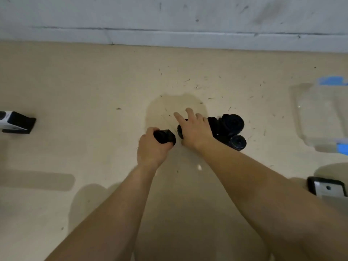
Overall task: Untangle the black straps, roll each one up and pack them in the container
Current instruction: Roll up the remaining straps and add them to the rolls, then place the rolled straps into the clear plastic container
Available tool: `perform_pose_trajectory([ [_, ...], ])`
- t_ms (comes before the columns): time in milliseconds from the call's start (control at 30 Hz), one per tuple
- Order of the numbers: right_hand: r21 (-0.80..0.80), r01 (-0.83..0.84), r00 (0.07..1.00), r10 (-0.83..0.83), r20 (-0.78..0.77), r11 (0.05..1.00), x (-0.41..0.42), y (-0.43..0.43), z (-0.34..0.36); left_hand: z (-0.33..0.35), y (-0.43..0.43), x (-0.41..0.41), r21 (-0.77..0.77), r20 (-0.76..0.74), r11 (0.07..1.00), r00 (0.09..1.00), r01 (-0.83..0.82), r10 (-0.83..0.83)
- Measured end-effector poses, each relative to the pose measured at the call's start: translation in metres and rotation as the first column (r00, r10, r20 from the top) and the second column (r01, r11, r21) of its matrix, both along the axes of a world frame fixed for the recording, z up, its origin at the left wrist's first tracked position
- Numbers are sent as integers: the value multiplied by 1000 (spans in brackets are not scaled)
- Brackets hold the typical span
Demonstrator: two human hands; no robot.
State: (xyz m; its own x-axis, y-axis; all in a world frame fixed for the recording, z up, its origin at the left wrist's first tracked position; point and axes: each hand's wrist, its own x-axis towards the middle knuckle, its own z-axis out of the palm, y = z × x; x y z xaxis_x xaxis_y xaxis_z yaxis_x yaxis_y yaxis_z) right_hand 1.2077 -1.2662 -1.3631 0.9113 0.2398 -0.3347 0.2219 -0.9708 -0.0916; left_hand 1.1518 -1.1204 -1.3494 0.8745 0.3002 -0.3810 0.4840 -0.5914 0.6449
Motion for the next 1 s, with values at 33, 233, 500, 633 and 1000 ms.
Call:
perform_pose_trajectory([
  [33, -21, -18, 1000, 18, -10, 1000, 5, 4, -6, -7, 1, 2, -19, 7, 1000, 1000, -17, 17],
  [233, 145, -14, 997, 3, 72, 989, 9, 2, -8, -11, -4, 5, -27, 61, 998, 996, -63, 64],
  [500, 535, 318, 917, -398, 37, 783, -20, -115, 79, 61, -57, 11, -116, 204, 989, 977, 87, -62],
  [633, 438, 587, 765, -643, -27, 680, -34, -209, 103, 93, -114, 13, -169, 230, 960, 956, 223, -182],
  [1000, 63, 791, 609, -773, -178, 608, -46, -314, 52, 74, -237, 18, -183, 155, 883, 899, 433, -409],
])
